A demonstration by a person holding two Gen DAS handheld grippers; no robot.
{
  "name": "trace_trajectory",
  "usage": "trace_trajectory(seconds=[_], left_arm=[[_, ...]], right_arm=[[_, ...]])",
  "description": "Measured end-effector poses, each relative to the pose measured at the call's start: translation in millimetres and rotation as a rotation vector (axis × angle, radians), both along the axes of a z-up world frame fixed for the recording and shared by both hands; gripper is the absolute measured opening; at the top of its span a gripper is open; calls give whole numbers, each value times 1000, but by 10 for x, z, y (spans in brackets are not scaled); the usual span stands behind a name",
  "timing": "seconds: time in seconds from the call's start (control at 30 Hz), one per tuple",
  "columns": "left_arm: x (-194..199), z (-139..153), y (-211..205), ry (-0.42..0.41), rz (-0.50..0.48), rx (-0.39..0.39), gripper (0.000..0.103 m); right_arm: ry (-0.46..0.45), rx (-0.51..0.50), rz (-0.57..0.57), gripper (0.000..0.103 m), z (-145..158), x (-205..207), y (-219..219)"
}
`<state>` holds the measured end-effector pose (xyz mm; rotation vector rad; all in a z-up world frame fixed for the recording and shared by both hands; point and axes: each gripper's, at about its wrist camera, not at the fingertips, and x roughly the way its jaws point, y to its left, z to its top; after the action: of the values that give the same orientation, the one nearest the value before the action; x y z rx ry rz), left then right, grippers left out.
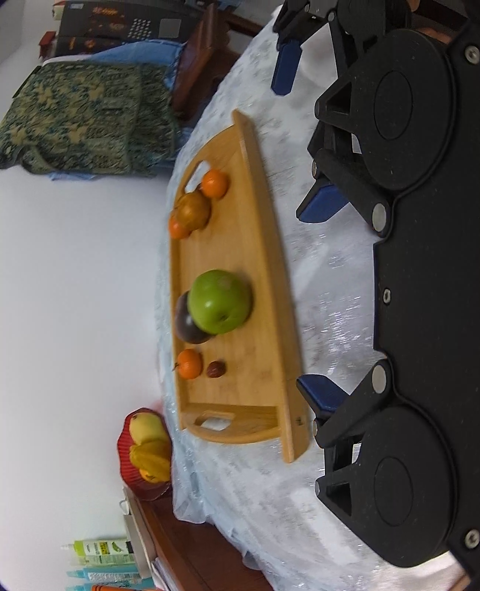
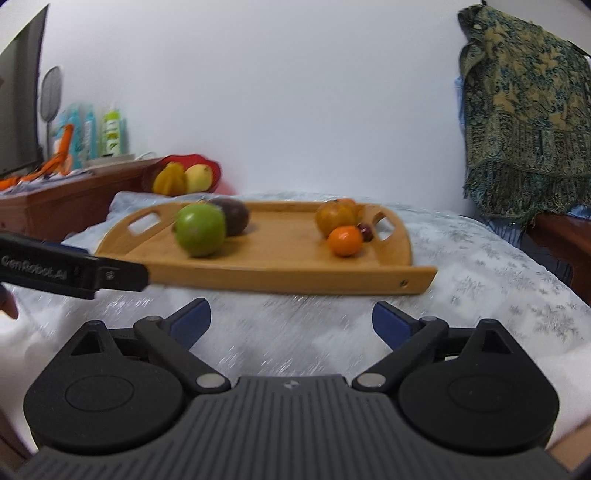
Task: Organize fruits
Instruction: 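Withdraw both tools from the tray toward the red dates on the sheet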
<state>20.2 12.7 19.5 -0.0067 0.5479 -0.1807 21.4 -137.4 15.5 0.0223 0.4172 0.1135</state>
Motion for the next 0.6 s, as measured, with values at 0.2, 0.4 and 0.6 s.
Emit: trace_trajectory(seconds=[0.2,0.4,0.6], left_arm=[[-165,-102,32,58,-23,27,83],[-236,-136,104,118,-59,9,54],[-209,-122,110,167,-108,-43,36]], right_arm=[[18,3,49,100,-44,-132,111],[34,-12,103,100,-78,-180,216],[49,-52,119,100,-116,-187,295]])
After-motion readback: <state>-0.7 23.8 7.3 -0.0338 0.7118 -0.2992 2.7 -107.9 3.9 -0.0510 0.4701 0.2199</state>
